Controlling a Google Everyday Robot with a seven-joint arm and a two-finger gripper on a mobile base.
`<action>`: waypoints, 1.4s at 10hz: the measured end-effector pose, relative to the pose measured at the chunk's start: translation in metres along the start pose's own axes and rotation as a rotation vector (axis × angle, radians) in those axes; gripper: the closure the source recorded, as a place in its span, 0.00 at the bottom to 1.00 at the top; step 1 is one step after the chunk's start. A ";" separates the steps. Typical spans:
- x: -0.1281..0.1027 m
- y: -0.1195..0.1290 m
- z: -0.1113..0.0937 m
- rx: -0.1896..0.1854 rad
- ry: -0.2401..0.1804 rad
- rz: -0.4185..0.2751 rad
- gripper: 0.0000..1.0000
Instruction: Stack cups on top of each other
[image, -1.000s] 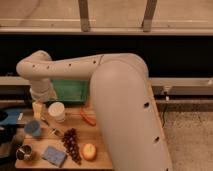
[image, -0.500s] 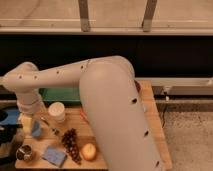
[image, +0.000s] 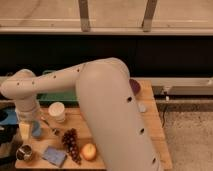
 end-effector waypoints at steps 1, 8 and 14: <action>0.004 0.004 0.001 -0.002 -0.003 0.007 0.20; 0.020 0.018 0.012 -0.033 -0.014 0.053 0.20; 0.012 0.019 0.035 -0.074 -0.019 0.062 0.20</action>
